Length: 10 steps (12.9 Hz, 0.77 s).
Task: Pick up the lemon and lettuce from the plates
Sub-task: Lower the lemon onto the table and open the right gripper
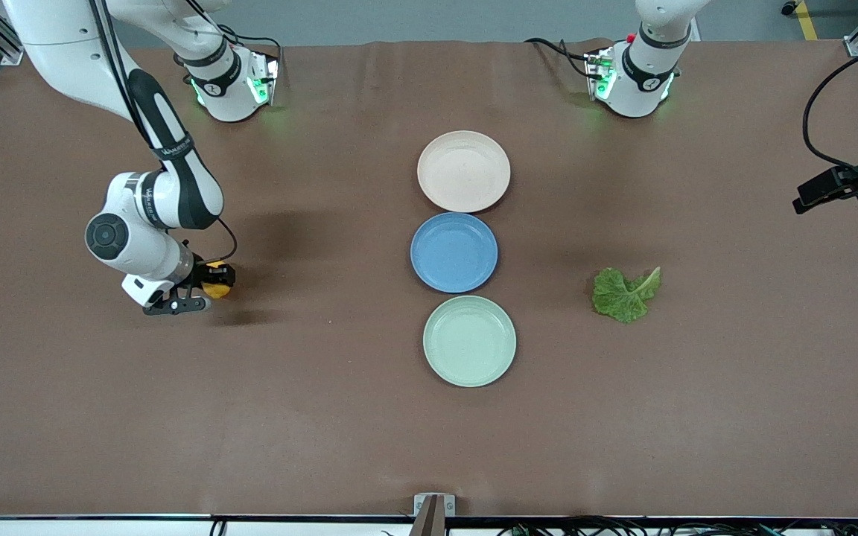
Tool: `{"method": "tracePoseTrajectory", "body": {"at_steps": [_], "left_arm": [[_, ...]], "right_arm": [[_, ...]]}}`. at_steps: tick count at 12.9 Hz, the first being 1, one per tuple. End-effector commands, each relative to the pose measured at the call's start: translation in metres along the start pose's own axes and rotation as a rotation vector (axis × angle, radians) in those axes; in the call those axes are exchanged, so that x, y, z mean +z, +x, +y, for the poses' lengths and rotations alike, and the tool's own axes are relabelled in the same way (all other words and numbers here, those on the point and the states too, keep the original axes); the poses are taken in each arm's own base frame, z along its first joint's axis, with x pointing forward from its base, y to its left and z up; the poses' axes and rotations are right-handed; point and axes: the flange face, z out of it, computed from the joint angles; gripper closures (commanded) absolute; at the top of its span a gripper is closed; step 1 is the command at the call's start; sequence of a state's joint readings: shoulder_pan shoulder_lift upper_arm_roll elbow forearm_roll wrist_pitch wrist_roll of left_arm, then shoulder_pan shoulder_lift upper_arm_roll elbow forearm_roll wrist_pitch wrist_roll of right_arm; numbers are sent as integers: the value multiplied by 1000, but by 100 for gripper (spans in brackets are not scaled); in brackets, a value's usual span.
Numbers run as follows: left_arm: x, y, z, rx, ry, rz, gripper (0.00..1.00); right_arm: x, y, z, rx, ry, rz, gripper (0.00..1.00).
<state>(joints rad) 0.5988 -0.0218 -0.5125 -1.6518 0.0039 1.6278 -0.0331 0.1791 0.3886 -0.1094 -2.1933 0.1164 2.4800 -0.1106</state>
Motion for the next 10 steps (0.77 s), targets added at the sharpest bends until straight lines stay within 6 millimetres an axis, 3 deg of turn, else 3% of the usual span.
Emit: {"method": "tracePoseTrajectory", "body": {"at_steps": [1,4,10], "left_arm": [[-23,6,4,34,-27,41,0],[-24,5,4,34,-25,43,0],[-28,2,12,41,-26,50,0]], "right_arm": [[1,-4,2,-9,17,10,99],[4,-3,20,-32,18,9,99],[7,-7,26,-23,20,1,97]]}}
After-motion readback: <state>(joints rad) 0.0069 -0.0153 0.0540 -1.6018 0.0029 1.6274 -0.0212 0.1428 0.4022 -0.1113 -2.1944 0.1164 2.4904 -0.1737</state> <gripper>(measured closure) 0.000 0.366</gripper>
